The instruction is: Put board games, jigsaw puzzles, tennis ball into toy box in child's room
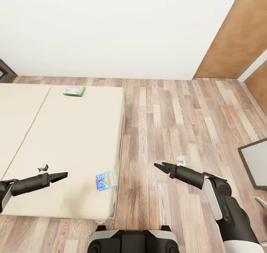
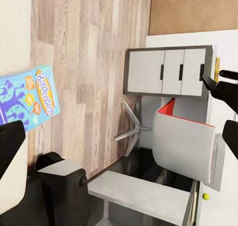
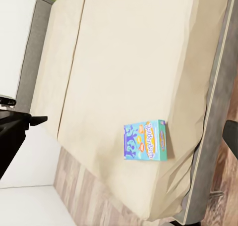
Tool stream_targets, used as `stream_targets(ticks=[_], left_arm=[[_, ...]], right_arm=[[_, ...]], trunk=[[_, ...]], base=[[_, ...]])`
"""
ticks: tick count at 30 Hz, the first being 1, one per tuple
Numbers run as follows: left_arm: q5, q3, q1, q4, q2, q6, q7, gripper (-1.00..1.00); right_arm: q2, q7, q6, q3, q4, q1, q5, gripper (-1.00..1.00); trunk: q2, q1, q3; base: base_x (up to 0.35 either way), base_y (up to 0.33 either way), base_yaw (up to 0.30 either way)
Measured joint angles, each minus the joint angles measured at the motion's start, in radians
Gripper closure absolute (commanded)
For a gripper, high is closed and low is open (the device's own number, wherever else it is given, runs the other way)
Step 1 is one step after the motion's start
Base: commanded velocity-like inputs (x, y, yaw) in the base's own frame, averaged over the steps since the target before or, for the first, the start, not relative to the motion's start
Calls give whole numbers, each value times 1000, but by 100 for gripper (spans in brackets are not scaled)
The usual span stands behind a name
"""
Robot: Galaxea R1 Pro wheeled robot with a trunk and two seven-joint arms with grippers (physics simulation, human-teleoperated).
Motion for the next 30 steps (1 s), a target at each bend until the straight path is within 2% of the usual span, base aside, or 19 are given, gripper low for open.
stream_targets(ticks=[20, 30], left_arm=[[0, 0, 0, -1, 0, -8, 0, -100], [4, 6, 0, -1, 0, -13, 0, -100]], right_arm=[[-1, -5, -68, 0, 27, 0, 3, -100], [-1, -4, -76, 0, 27, 0, 0, -100]], trunk=[[0, 0, 33], [0, 0, 49]], base=[[0, 0, 0], [0, 0, 0]])
